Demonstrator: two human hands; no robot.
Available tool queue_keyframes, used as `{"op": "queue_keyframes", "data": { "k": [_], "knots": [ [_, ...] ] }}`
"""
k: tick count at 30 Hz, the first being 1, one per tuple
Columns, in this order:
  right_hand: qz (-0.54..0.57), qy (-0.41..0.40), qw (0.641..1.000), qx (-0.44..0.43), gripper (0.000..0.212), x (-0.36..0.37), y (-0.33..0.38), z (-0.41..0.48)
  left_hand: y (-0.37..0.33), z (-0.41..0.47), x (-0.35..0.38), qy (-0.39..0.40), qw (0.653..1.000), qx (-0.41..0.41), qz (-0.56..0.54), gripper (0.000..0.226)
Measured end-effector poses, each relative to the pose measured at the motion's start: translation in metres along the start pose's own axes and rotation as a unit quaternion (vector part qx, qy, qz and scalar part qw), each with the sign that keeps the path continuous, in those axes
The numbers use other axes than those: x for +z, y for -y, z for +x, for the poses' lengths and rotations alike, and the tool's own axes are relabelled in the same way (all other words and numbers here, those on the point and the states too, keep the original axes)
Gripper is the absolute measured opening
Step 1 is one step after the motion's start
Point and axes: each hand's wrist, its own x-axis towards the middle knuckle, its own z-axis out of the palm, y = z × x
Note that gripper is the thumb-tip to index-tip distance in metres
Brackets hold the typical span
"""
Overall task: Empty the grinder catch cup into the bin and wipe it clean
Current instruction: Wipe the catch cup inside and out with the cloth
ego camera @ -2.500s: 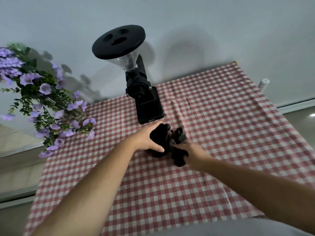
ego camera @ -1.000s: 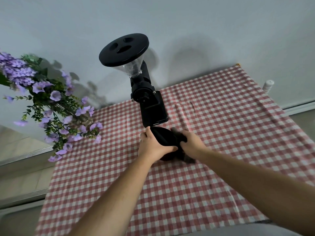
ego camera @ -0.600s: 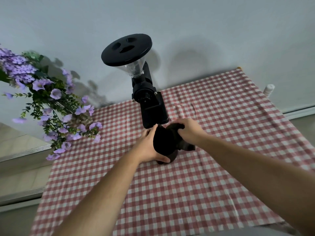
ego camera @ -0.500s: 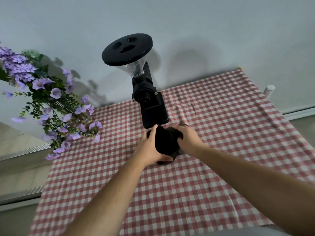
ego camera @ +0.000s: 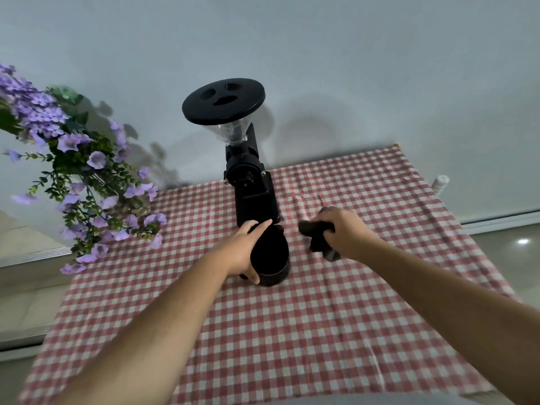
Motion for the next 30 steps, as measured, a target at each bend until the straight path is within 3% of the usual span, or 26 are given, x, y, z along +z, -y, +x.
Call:
{"op": "queue_keyframes", "data": {
  "k": [4,9,14,16,21,24,27,30],
  "knots": [
    [-0.105,-0.056,0.993,-0.010,0.045,0.010,-0.023,-0.012,0.000,0.000,0.001,-0.004,1.000,0.013,0.017,0.137],
    [-0.282,0.140,0.949,-0.015,0.064,0.042,-0.063,-0.038,0.001,-0.002,0.001,-0.020,0.999,0.027,0.037,0.135],
    [-0.310,0.155,0.938,-0.024,0.062,0.041,-0.063,-0.038,-0.003,-0.007,0.006,-0.039,0.998,0.018,0.047,0.131],
    [-0.313,0.135,0.939,-0.036,0.052,0.034,-0.057,-0.035,-0.002,-0.010,0.009,-0.058,0.998,0.014,0.037,0.130],
    [-0.257,-0.012,0.966,-0.018,0.030,0.012,-0.040,-0.023,0.004,-0.023,0.023,-0.094,0.993,-0.017,-0.069,0.121],
    [-0.173,-0.024,0.985,0.005,0.021,0.012,-0.026,-0.011,0.001,-0.033,0.037,-0.166,0.959,-0.051,-0.225,0.102],
    [-0.084,-0.043,0.996,-0.002,0.022,0.019,-0.008,0.006,-0.005,-0.038,0.053,-0.245,0.887,-0.135,-0.368,0.078],
    [0.073,-0.013,0.996,0.040,0.031,0.029,0.009,0.023,-0.004,-0.037,0.069,-0.245,0.816,-0.188,-0.488,0.054]
  ]
}}
